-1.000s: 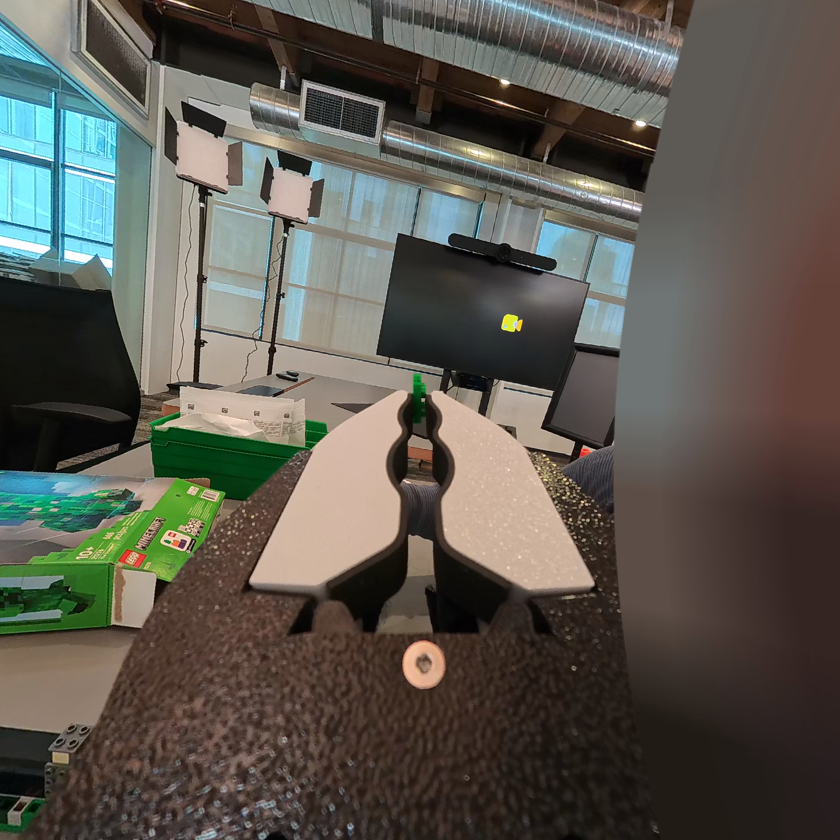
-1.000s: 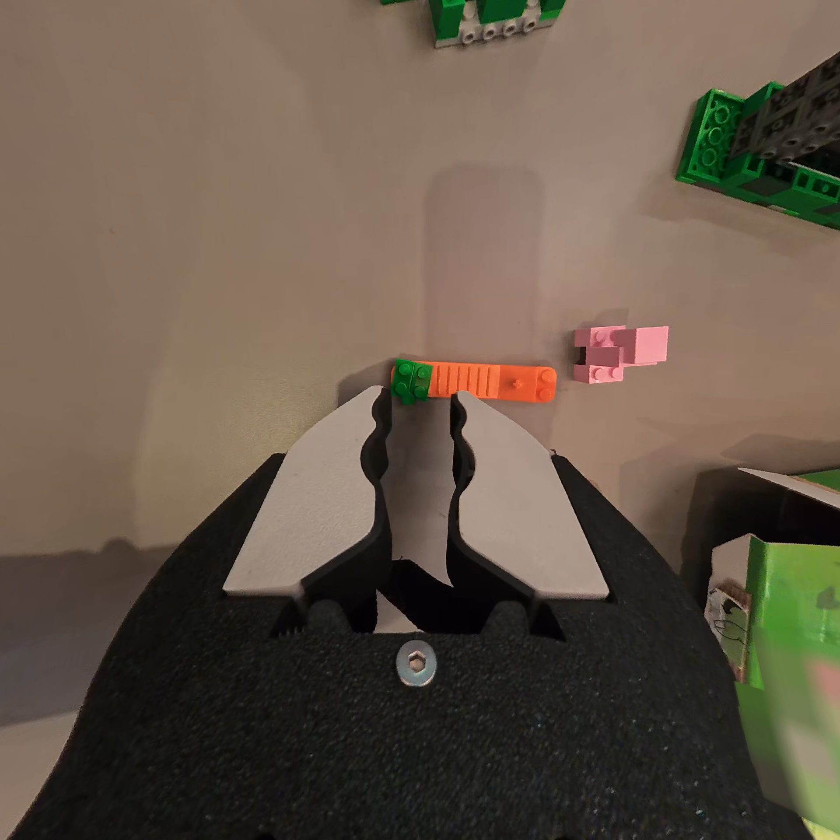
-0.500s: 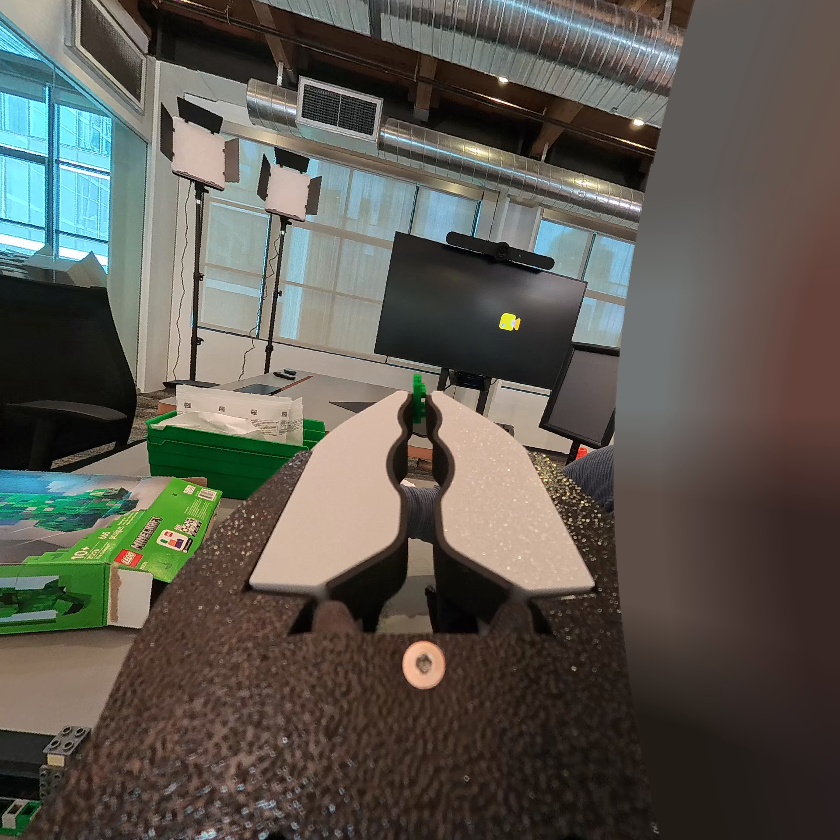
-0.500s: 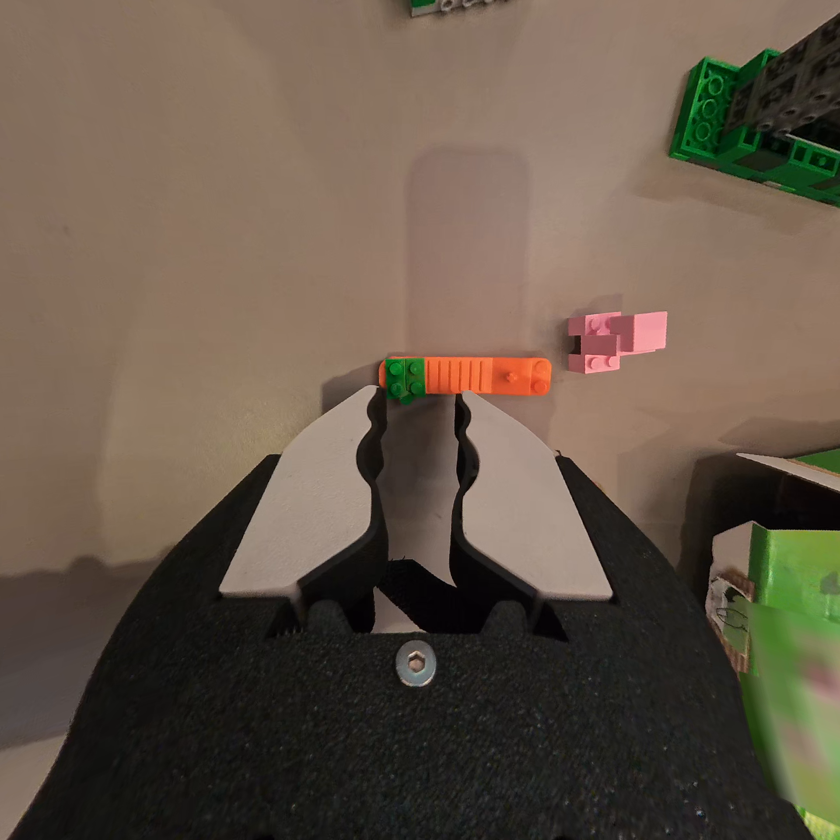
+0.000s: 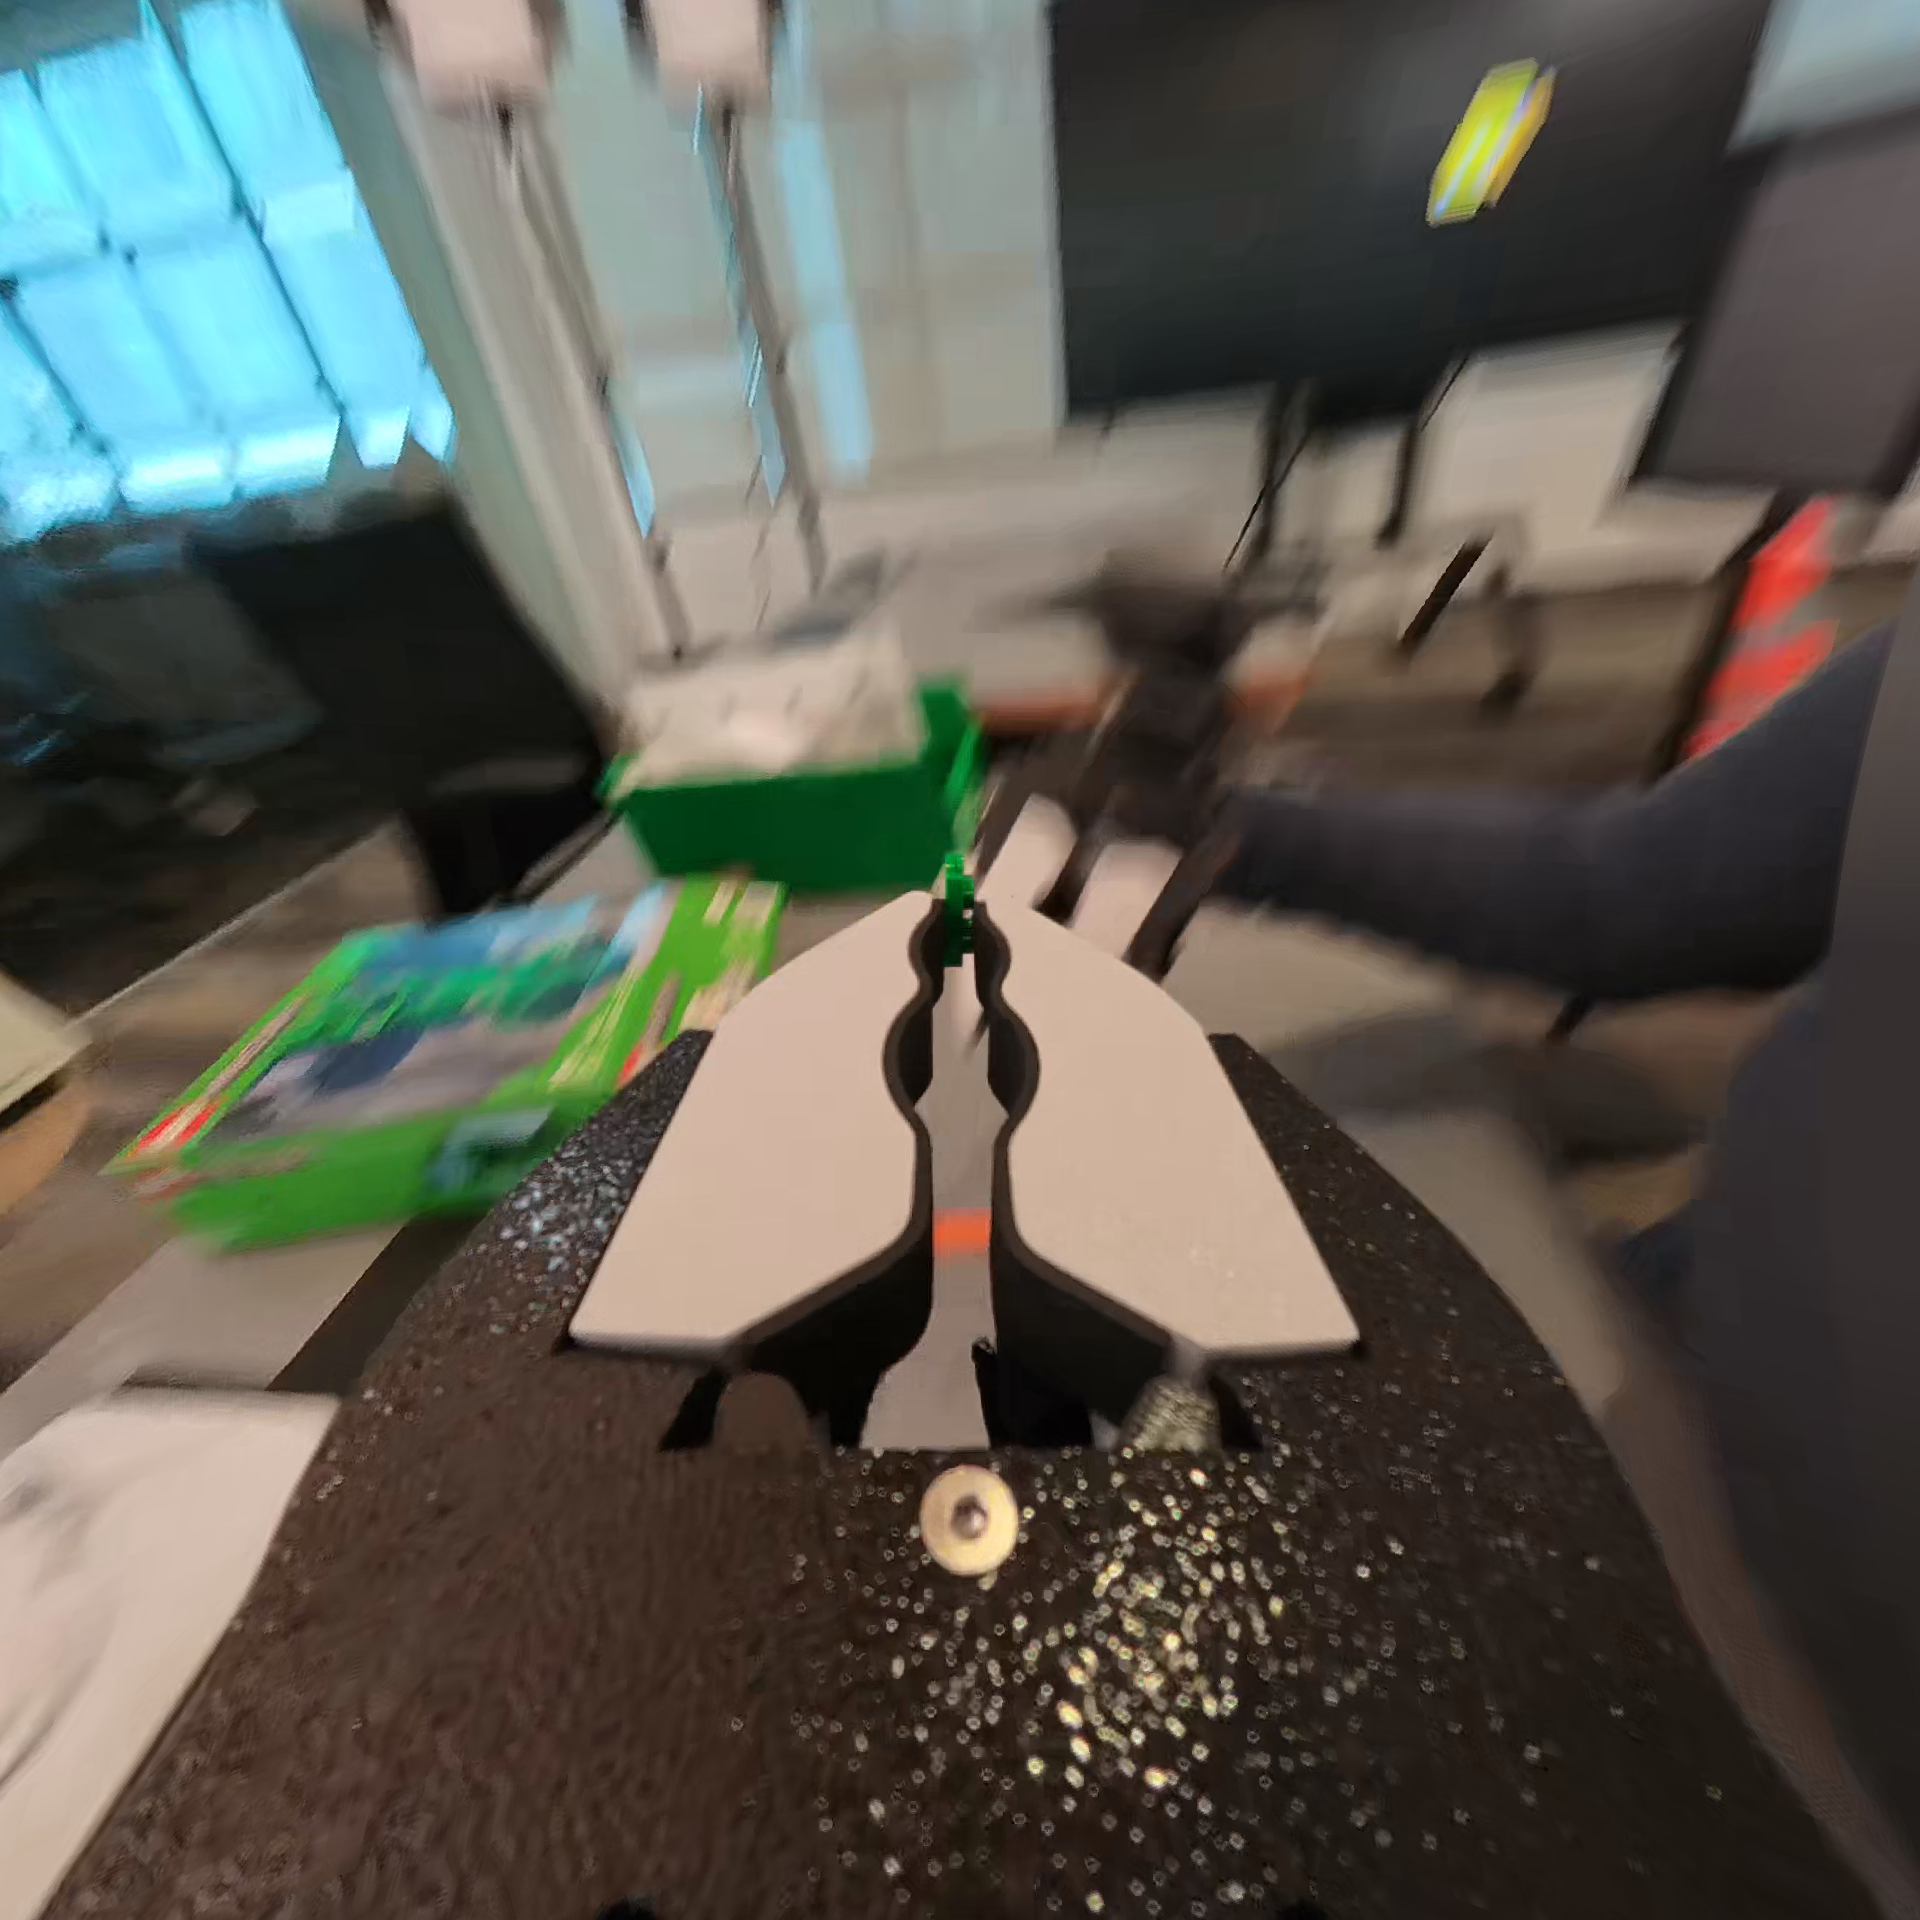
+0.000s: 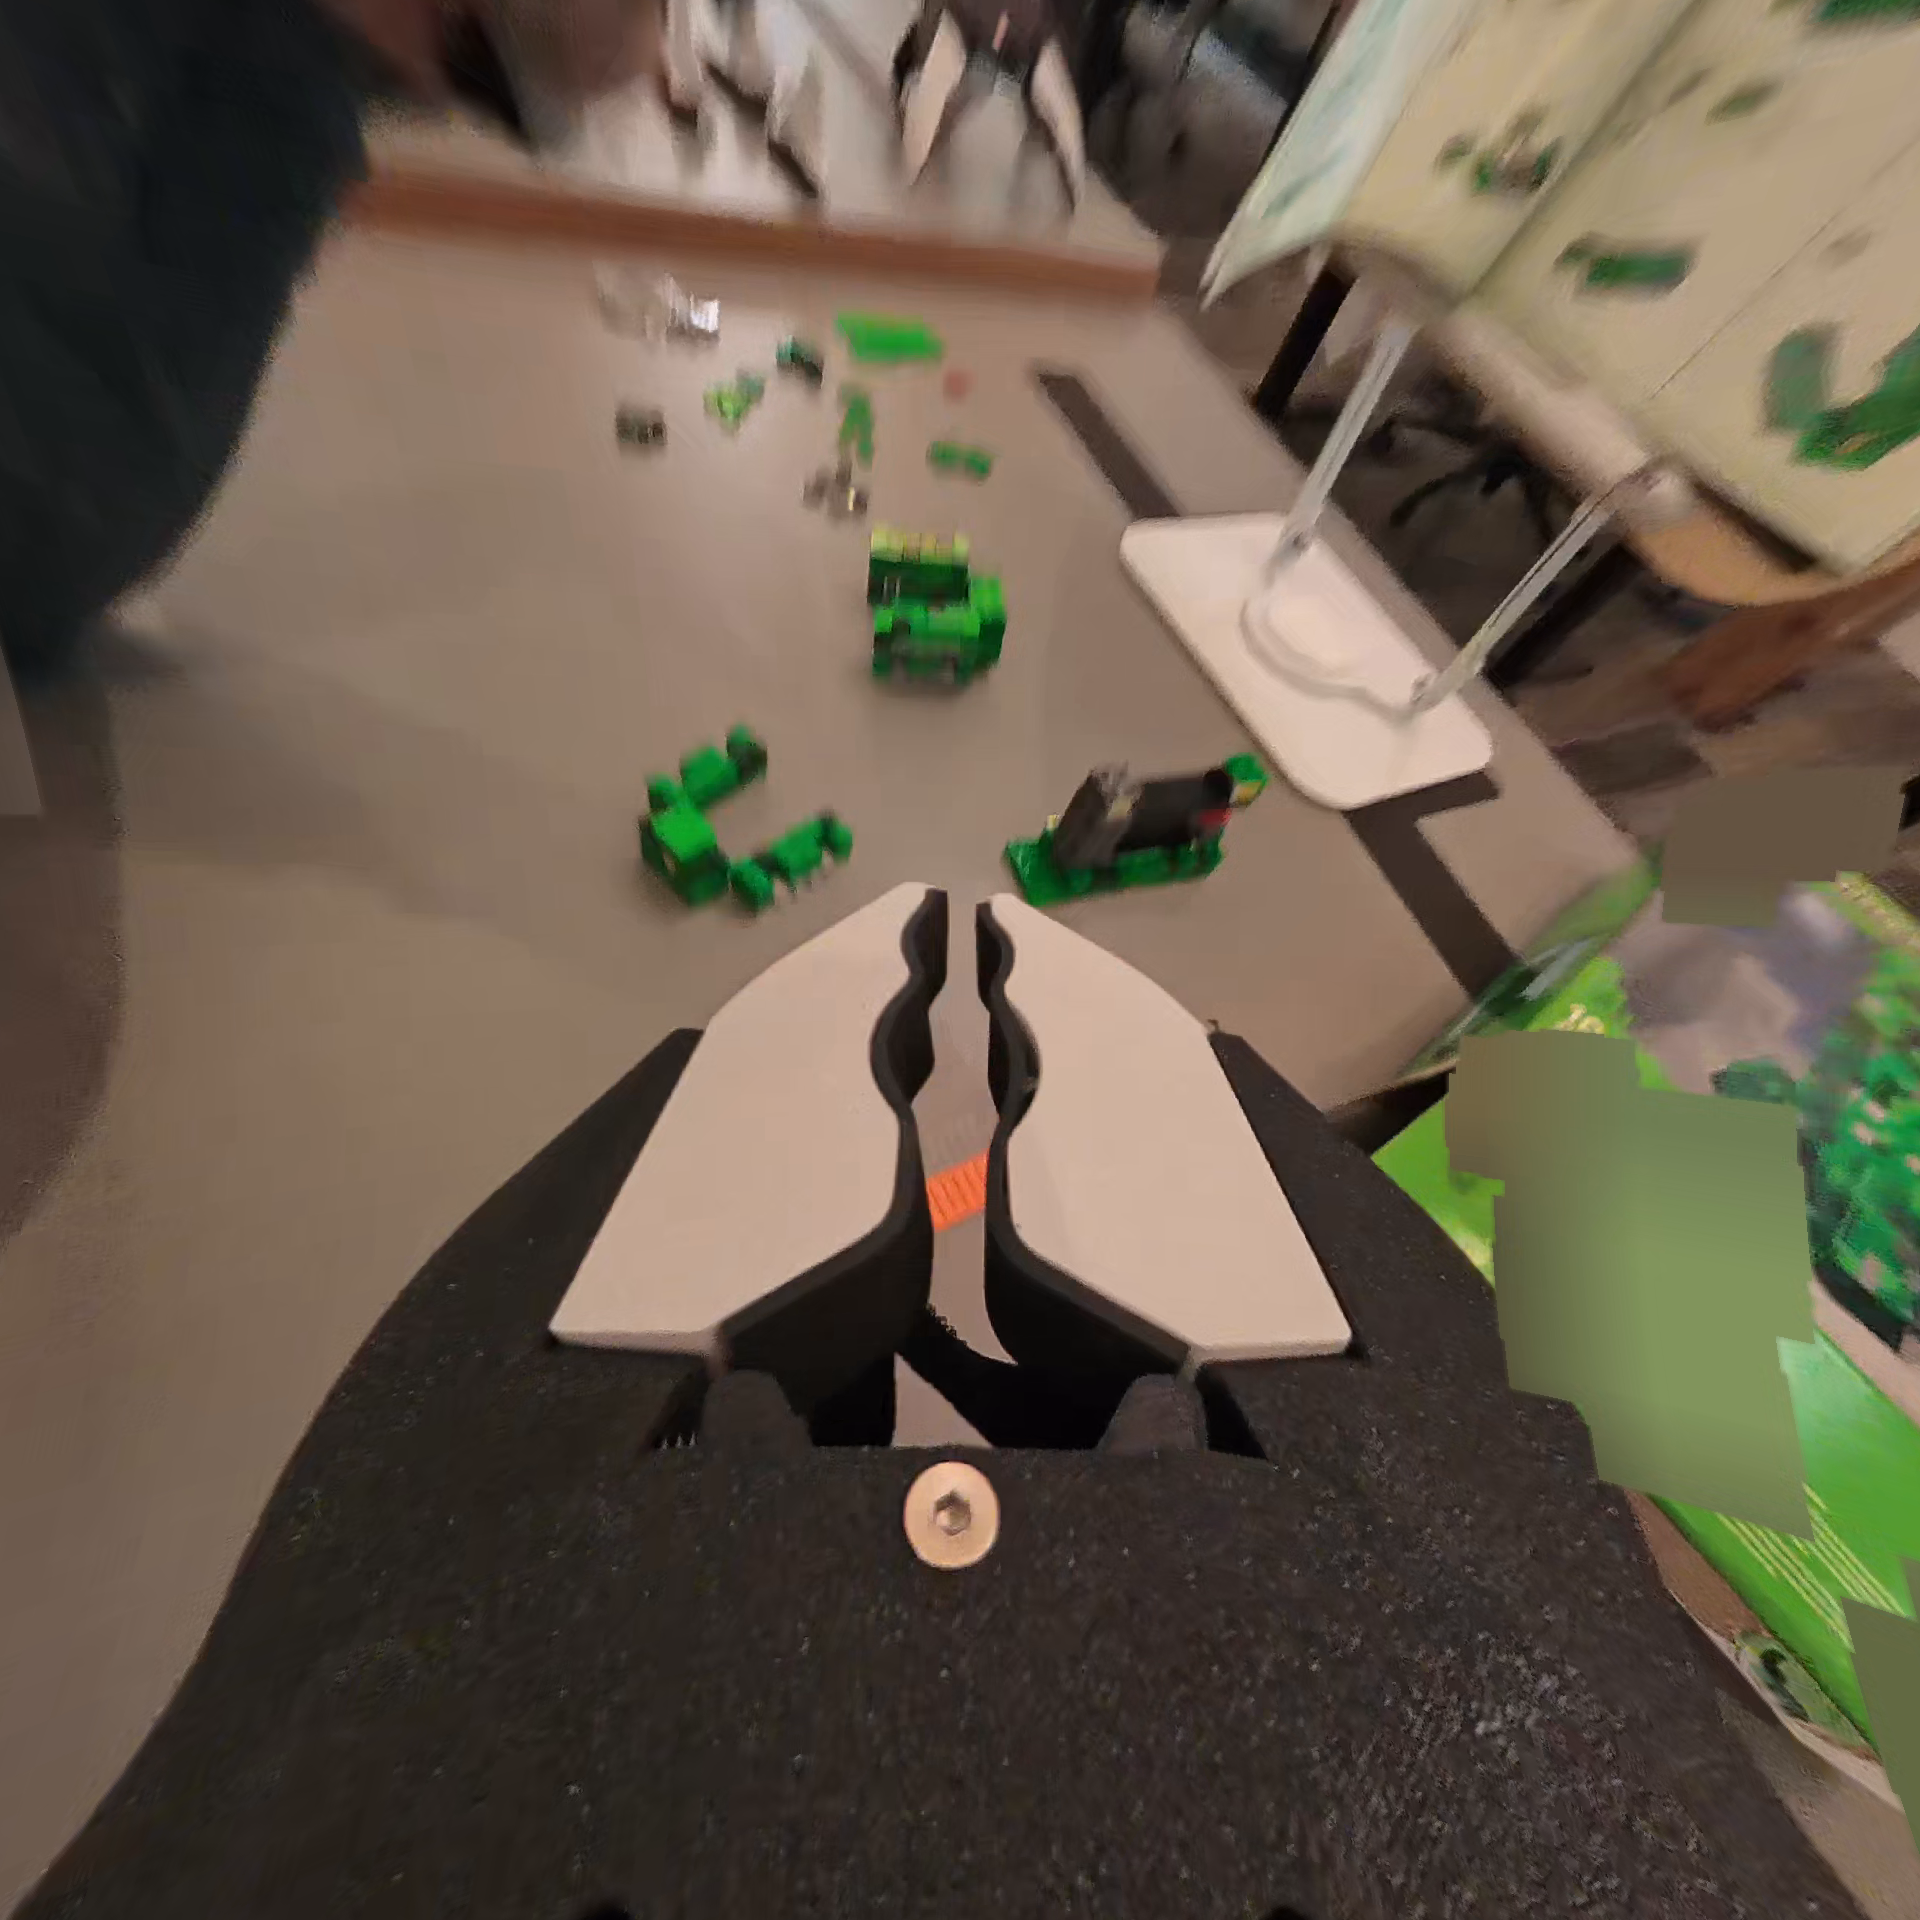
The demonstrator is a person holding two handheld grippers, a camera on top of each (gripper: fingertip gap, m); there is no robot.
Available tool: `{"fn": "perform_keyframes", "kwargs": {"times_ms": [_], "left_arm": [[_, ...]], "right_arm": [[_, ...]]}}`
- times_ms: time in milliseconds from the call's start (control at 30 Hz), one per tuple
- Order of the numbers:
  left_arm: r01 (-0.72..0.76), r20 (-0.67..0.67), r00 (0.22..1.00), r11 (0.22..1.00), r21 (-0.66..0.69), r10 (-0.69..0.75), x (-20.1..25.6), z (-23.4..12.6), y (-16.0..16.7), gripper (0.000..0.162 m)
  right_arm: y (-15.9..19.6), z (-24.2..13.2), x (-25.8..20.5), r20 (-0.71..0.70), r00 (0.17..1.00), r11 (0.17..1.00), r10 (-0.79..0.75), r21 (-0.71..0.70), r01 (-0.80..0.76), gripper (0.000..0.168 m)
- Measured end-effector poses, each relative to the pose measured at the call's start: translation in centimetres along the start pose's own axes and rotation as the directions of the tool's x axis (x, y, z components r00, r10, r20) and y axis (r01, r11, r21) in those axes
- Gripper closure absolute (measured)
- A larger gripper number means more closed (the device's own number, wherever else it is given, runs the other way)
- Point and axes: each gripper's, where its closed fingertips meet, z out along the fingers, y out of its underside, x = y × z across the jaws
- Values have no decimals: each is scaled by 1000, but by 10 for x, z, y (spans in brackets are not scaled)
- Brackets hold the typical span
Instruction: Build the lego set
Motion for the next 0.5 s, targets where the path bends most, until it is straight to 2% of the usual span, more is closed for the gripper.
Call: {"fn": "perform_keyframes", "kwargs": {"times_ms": [67, 167, 267, 400, 500], "left_arm": [[-43, 10, 999, 991, -125, 45, -1, 12, 21, 157], [-26, -87, 996, 984, -176, 10, 13, 25, 33, 158], [-60, -187, 982, 971, -231, 16, 31, 31, 44, 158], [-146, -250, 966, 931, -335, 61, 45, 35, 62, 158], [-173, -280, 957, 917, -358, 71, 51, 36, 66, 158]], "right_arm": [[-32, -13, -1, -51, 998, 995, 27, 98, -22, 168], [-62, -24, -16, -50, 998, 988, -29, 149, 36, 168], [-69, -19, -34, -21, 993, 989, -116, 93, 117, 166], [-65, -8, -54, 87, 979, 983, -182, 12, 181, 160], [-60, -1, -60, 131, 968, 975, -213, -41, 219, 161]]}}
